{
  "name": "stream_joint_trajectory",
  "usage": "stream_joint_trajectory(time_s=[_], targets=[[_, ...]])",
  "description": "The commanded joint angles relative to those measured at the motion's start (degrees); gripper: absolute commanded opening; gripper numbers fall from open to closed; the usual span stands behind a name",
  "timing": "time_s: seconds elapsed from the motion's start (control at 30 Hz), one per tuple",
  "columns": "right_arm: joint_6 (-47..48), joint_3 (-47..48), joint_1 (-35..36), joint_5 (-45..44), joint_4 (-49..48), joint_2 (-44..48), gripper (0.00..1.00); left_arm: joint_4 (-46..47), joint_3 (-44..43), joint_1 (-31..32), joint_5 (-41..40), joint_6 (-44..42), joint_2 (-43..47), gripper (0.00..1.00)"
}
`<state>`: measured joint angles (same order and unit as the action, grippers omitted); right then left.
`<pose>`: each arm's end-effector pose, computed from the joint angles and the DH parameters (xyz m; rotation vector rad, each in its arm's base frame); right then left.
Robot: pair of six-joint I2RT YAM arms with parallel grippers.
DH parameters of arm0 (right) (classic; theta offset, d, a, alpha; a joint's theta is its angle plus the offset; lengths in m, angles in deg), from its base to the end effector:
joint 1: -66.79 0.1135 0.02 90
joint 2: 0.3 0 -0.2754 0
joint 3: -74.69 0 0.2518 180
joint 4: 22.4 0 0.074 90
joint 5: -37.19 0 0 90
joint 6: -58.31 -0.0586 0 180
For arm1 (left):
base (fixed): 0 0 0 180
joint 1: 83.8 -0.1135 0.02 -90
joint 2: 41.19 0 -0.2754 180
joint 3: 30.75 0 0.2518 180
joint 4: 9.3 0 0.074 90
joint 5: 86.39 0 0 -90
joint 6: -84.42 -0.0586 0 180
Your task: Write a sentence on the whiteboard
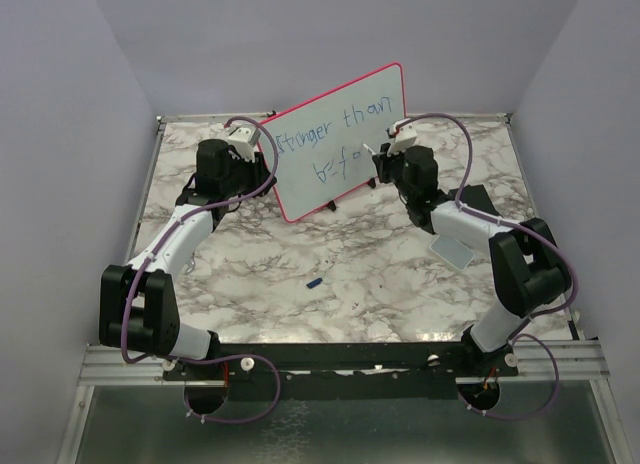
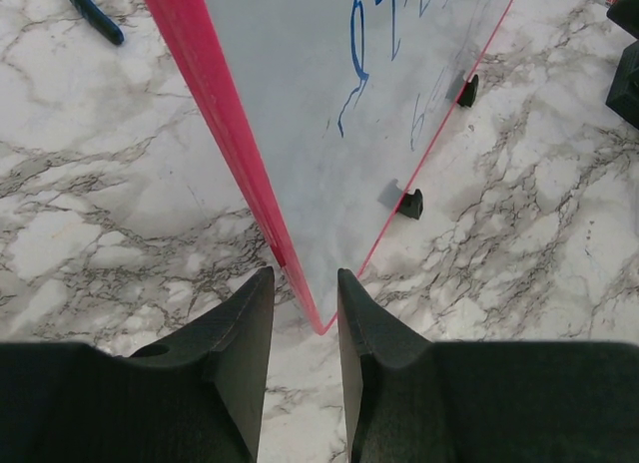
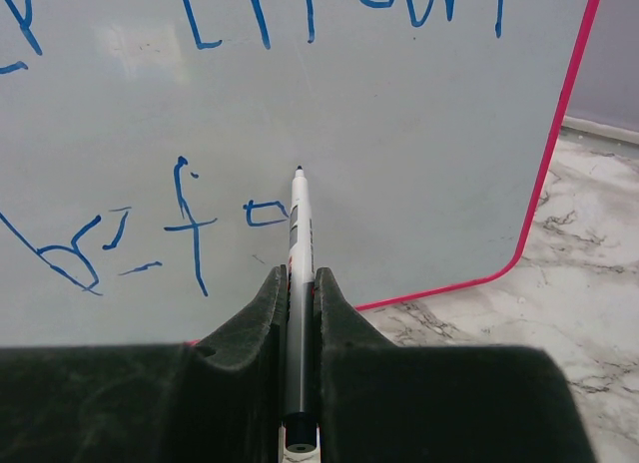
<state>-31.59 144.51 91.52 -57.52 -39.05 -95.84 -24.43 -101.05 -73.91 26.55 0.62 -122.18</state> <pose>0.3691 0.1647 0.2575 -0.3133 1.7063 0.2458 0.3305 -0.0808 0.2831 0.3211 2.0058 -0.5817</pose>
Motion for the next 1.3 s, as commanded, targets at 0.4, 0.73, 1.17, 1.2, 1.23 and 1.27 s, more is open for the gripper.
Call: stream_joint_trajectory(time_s=[0.4, 0.73, 1.17, 1.2, 1.23, 1.27], targets=[[0.16, 0.56, -0.31, -0.52, -1.29, -2.11, 0.01, 1.16, 0.52, 0.31, 1.03, -1.18, 1.8, 0.33], [0.08, -1.89, -0.36, -0.73, -1.28, -1.34, 0.01, 1.15, 0.52, 0.31, 1.06, -1.17, 1.93, 0.33], [-2.05, -3.75, -0.31, -0.39, -1.46, -0.7, 0.01, 1.13, 0.61, 0.5, 1.0, -1.15, 2.07, 0.33], [-1.95, -3.51, -0.3, -0.34, -1.47, -0.62, 0.01, 1.09, 0.61, 0.48, 0.97, -1.12, 1.99, 0.33], [-1.87, -3.09, -0.3, -0.38, -1.55, -0.61, 0.01, 1.16, 0.61, 0.48, 0.92, -1.11, 1.98, 0.33], [-1.79, -2.77, -0.3, -0.3, -1.5, -0.6, 0.01, 1.13, 0.61, 0.54, 0.91, -1.13, 1.98, 0.33]])
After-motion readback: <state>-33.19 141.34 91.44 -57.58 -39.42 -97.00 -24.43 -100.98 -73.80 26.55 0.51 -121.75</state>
